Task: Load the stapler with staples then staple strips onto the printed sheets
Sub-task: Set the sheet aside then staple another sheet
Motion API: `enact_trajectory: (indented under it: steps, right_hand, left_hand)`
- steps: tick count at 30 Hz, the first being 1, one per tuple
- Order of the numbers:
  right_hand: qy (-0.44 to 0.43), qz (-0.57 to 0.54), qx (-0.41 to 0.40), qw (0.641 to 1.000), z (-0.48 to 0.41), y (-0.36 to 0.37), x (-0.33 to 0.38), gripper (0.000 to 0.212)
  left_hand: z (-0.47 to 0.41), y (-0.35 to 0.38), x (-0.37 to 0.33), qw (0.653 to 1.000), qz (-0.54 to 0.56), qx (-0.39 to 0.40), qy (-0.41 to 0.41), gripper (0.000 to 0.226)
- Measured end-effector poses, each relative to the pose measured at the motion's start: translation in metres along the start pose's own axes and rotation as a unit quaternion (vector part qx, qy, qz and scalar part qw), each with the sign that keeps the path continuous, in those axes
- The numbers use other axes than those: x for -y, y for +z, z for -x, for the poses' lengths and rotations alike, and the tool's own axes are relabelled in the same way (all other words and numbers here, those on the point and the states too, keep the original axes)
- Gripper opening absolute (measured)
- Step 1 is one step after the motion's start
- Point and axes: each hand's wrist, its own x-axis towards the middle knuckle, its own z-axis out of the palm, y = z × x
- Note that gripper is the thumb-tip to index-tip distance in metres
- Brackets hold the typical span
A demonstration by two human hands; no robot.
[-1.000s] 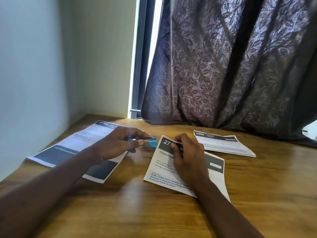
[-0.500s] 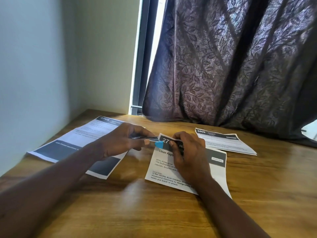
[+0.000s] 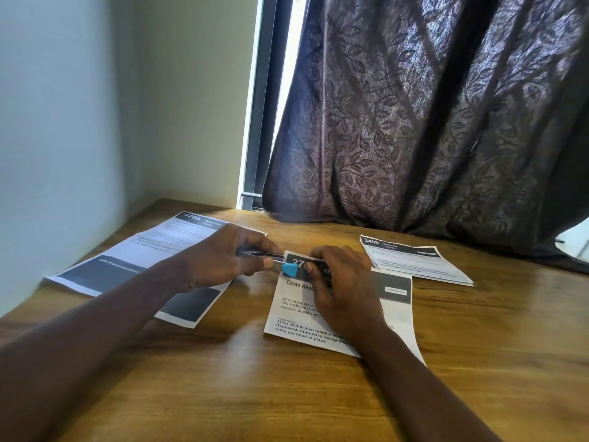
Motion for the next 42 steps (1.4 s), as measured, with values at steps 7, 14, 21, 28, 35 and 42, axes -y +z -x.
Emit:
enact_trajectory:
  steps: [7,14,21,28,35,42]
  right_hand:
    - [0.009,-0.005,0.026,1.0,0.0,0.001,-0.001,0.015]
    - [0.016,-0.032,0.036,0.999,0.001,-0.003,0.003,0.043]
    - [0.015,-0.022,0.062,0.998,0.0,-0.005,0.005,0.057]
    - [0.027,-0.04,0.059,0.997,-0.001,-0.005,0.002,0.051]
    - [0.021,-0.031,0.094,0.995,-0.001,-0.004,0.002,0.053]
    - [0.027,-0.038,0.08,0.996,-0.001,-0.005,0.002,0.043]
  left_hand:
    - [-0.001,0.003,0.004,1.0,-0.023,-0.004,0.008,0.019]
    - [-0.002,0.005,0.006,0.998,-0.055,-0.008,0.02,0.021]
    - [-0.003,0.007,0.01,0.992,-0.115,-0.023,0.055,0.025]
    - [-0.005,0.008,0.015,0.99,-0.125,-0.02,0.056,0.025]
    - [-0.007,0.012,0.02,0.988,-0.143,-0.017,0.055,0.025]
    - [-0.009,0.014,0.018,0.988,-0.137,-0.022,0.067,0.022]
